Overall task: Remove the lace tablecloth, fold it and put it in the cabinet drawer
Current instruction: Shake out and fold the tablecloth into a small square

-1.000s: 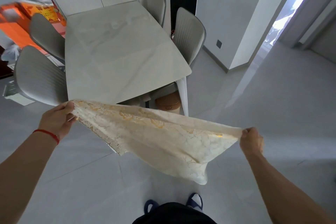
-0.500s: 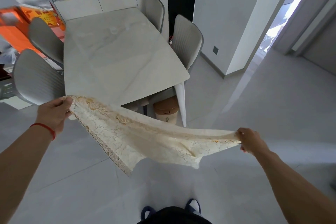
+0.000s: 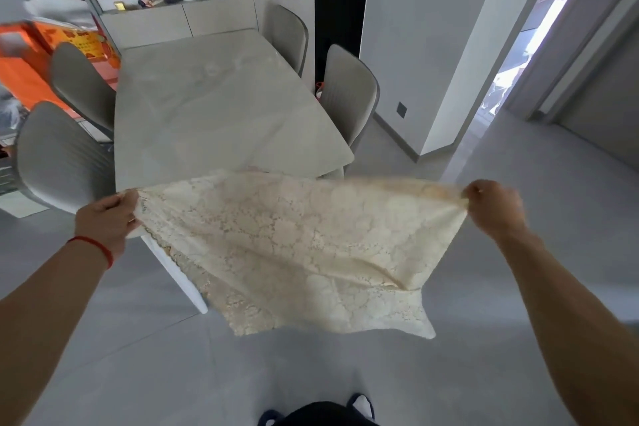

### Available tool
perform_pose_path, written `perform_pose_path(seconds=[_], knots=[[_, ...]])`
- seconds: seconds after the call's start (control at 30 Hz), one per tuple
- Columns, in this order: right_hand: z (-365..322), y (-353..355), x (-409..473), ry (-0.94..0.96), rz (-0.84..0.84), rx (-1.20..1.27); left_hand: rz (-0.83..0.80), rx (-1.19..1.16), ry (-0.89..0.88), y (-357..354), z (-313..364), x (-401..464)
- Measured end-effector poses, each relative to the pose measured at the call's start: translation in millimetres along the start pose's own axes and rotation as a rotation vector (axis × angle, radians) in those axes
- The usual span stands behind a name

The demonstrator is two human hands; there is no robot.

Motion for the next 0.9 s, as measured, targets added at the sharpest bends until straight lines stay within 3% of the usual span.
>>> perform_pose_path(seconds=[0.2,0.3,0.4,0.53,0.7,0.8,0.9], knots=[[11.8,38.7,8.7,-0.064,0.034,-0.04,0.011,0.018,0.022,-2.8,-1.9,3.8],[-26.8,39.3,5.7,0.106,-0.028,-0.03,-0.09,-0.009,-0.014,-41.2,5.6,-2.3],[-77.2,47.0,-9.3,0.298,-0.01,-0.007,-0.305,0.019,-0.088,-106.7,26.6,-22.0],[-147.1,68.3,-37.9,0.53,0.033,0.012,-0.553,0.346,-0.303,-210.0,54.4,-86.7],[-213.8,87.8,-72.7,0.644,-0.062,0.174,-0.84,0.678,-0.545,-314.3,60.7,-194.4],[-229.5,96.6,-79.7,0.687,-0.029,0.209,-0.868,0.796,-0.667,-337.7,67.2,-210.7],[-208.9,73.4,-77.8,0.689,-0.342,0.616,-0.865,0.71,-0.653,-329.4,76.4,-193.3]])
Point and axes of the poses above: each hand's wrist, its own x-axis towards the middle knuckle, its own y-axis out of the back of the hand, z = x × y, the point moved 9 cm from there along x, towards the middle knuckle, and after that the axes turned 15 degrees about -x, right-handed, at the moved point
